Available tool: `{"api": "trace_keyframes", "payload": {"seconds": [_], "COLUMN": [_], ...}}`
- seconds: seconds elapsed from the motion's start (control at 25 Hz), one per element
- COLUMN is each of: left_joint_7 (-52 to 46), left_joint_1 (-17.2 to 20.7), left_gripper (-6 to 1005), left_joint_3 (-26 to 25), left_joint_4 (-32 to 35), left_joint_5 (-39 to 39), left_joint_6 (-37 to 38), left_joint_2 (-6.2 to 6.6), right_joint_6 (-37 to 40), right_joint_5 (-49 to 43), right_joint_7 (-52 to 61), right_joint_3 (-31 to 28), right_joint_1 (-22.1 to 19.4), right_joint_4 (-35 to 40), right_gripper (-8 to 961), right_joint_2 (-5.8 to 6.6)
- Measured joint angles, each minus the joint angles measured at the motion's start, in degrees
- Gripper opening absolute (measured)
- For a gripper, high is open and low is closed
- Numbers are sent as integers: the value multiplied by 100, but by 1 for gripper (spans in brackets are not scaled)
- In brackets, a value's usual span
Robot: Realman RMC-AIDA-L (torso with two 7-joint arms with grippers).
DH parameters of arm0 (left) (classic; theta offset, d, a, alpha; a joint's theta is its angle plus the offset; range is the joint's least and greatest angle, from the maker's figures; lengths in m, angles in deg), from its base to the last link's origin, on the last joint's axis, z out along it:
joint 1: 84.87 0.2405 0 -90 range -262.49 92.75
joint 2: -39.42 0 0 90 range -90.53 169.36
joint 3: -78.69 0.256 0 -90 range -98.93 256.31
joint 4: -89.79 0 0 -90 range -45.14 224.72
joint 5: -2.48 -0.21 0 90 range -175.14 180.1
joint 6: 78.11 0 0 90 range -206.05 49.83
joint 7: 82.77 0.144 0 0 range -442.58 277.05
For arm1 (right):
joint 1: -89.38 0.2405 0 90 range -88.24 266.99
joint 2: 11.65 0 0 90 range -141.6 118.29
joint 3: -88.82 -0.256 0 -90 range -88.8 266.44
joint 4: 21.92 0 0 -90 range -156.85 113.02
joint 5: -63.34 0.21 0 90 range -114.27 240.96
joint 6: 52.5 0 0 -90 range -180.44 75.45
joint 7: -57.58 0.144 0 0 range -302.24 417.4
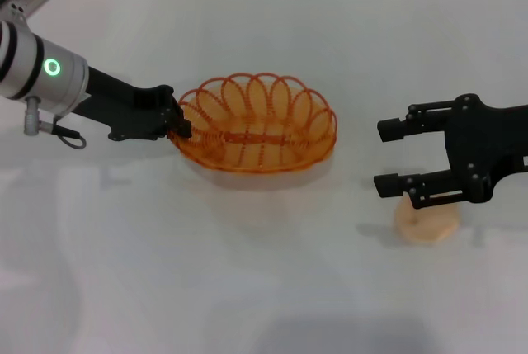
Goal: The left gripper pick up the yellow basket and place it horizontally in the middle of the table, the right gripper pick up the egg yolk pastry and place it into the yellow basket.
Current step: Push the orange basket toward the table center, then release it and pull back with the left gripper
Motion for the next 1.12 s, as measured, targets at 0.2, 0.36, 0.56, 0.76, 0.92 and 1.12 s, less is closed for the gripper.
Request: {"api": "trace_keyframes", "payload": {"seconds": [0.2,0.36,0.56,0.76,0.92,1.12], "left_joint_7": [6,25,56,83,131,160], "left_joint_1": [1,-8,-37,-65,-79,-87], "left_gripper": [82,82,82,82,83,83], "left_joint_3": [0,-1,0,0,0,0], "left_joint_4": [-86,-113,-182,-272,-350,-379], "left_joint_5": [-14,-18,-19,-19,21,31], "left_joint_6": [-88,-141,-181,-253,-302,-304], "left_joint_2": [6,6,-1,-24,-43,-52], "right_joint_6": [23,31,44,44,17,-35], "right_joint_5": [1,0,0,-8,-41,-53], "right_joint_7": [-2,-3,-11,-13,-13,-64], "right_joint_3": [1,6,11,10,9,9], "right_joint_1": [-9,-4,12,24,32,43], "right_joint_4": [-5,-4,-35,-51,-58,-154], "right_gripper": [724,724,724,723,723,724], "right_joint_2": [0,0,0,0,0,0]}}
